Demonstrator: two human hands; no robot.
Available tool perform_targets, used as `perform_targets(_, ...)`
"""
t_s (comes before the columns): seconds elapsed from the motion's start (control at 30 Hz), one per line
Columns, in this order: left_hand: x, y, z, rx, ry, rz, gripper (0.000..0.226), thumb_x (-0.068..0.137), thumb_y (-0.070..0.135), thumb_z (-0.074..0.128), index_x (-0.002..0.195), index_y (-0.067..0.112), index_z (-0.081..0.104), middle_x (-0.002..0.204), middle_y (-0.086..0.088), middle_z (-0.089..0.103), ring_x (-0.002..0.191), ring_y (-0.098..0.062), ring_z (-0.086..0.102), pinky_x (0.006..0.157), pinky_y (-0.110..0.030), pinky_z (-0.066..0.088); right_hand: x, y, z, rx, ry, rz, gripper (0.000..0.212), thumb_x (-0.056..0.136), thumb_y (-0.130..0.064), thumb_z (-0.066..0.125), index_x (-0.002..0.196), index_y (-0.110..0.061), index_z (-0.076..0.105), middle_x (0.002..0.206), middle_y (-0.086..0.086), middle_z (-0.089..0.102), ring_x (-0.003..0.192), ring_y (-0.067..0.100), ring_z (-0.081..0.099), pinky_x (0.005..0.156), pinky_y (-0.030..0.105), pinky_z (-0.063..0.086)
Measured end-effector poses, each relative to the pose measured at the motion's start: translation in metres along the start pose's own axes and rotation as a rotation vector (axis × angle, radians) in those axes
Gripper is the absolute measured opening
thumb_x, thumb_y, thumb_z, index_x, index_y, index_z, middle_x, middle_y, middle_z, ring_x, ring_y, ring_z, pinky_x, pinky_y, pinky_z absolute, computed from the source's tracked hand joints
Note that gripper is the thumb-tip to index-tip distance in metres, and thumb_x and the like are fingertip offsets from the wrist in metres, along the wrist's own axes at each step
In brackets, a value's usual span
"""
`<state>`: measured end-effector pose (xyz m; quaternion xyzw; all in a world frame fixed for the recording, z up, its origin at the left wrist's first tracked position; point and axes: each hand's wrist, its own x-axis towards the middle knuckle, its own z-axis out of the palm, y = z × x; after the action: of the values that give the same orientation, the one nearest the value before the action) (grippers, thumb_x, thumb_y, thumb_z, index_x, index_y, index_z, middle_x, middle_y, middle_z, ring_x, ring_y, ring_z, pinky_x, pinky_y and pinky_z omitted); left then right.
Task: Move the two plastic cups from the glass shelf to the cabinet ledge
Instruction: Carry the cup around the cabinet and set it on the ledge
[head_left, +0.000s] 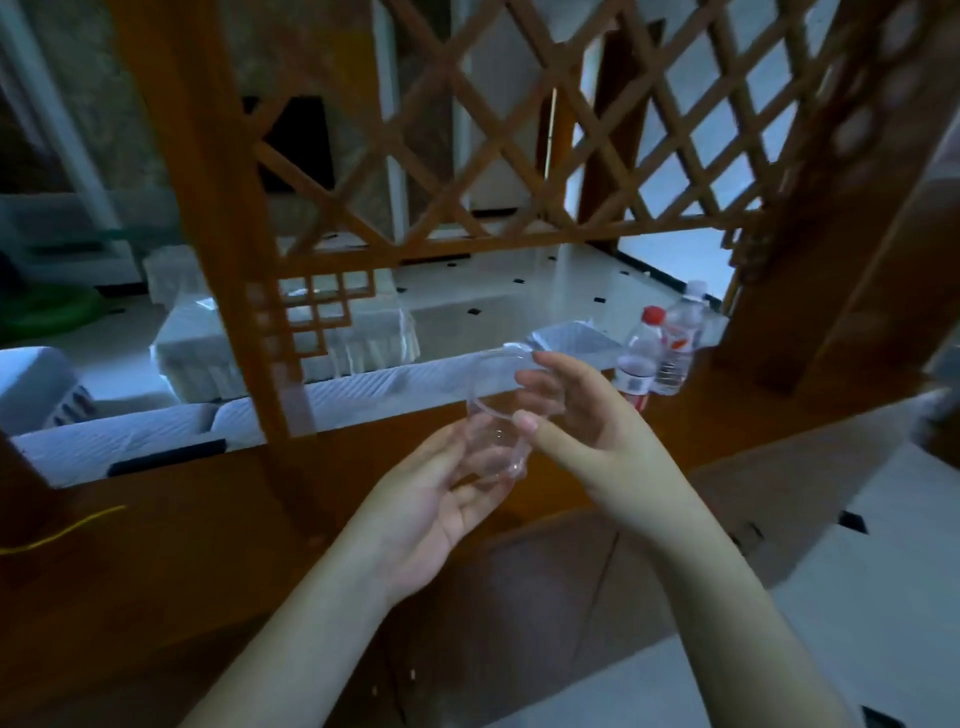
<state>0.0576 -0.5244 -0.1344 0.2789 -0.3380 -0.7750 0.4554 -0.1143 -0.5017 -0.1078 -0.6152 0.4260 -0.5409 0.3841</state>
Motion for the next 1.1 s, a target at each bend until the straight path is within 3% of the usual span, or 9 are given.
perform_targets(0.13, 0.021, -0.046, 0.049, -0.002, 0.011, -0.057, 0.048, 0.084, 0.021, 0.065, 0.128, 0.001, 0.06, 0.132, -0.025, 0.06, 0.107, -0.031, 0.063, 0.094, -0.036, 0.053, -0.028, 0.007, -0.064, -0.024, 0.065, 0.021, 0.065, 0.079, -0.029, 0.074, 0.136, -0.019, 0.047, 0.126, -0.003, 0.062, 0.117, 0.007, 0.058, 0.095, 0.024, 0.048)
perform_targets(0.3, 0.042, -0.097, 0.104, 0.045, -0.026, -0.121, 0.039, 0.087, 0.023, 0.063, 0.121, 0.004, 0.066, 0.13, -0.023, 0.063, 0.118, -0.035, 0.06, 0.087, -0.031, 0.055, -0.061, 0.016, -0.136, -0.063, 0.124, 0.053, 0.067, 0.077, -0.035, 0.075, 0.136, -0.023, 0.047, 0.129, -0.004, 0.061, 0.12, 0.008, 0.056, 0.097, 0.03, 0.048)
perform_targets(0.43, 0.059, -0.131, 0.14, 0.132, -0.056, -0.18, 0.03, 0.091, 0.024, 0.061, 0.116, 0.01, 0.071, 0.123, -0.018, 0.069, 0.121, -0.033, 0.06, 0.078, -0.028, 0.058, -0.087, 0.023, -0.183, -0.074, 0.199, 0.068, 0.067, 0.077, -0.04, 0.075, 0.136, -0.027, 0.046, 0.124, -0.016, 0.062, 0.117, 0.002, 0.056, 0.091, 0.018, 0.047)
perform_targets(0.73, 0.11, -0.188, 0.208, 0.246, -0.17, -0.272, 0.03, 0.099, 0.022, 0.051, 0.12, 0.008, 0.066, 0.116, -0.016, 0.072, 0.111, -0.032, 0.067, 0.068, -0.024, 0.057, -0.12, 0.041, -0.263, -0.096, 0.417, 0.124, 0.077, 0.073, -0.049, 0.076, 0.138, -0.029, 0.042, 0.129, -0.011, 0.059, 0.119, 0.004, 0.056, 0.101, 0.032, 0.047)
perform_targets(0.9, 0.154, -0.219, 0.232, 0.226, -0.201, -0.32, 0.025, 0.097, 0.02, 0.053, 0.113, 0.008, 0.069, 0.11, -0.013, 0.075, 0.098, -0.025, 0.073, 0.066, -0.026, 0.058, -0.118, 0.058, -0.302, -0.138, 0.504, 0.171, 0.069, 0.076, -0.044, 0.076, 0.135, -0.033, 0.043, 0.13, -0.013, 0.058, 0.119, 0.003, 0.055, 0.099, 0.026, 0.047)
perform_targets(1.1, 0.222, -0.238, 0.247, 0.192, -0.249, -0.381, 0.027, 0.095, 0.021, 0.057, 0.118, 0.009, 0.066, 0.111, -0.013, 0.075, 0.101, -0.028, 0.072, 0.074, -0.034, 0.06, -0.087, 0.079, -0.337, -0.18, 0.57, 0.192, 0.065, 0.079, -0.035, 0.076, 0.135, -0.031, 0.045, 0.127, -0.015, 0.059, 0.118, 0.003, 0.056, 0.095, 0.023, 0.048)
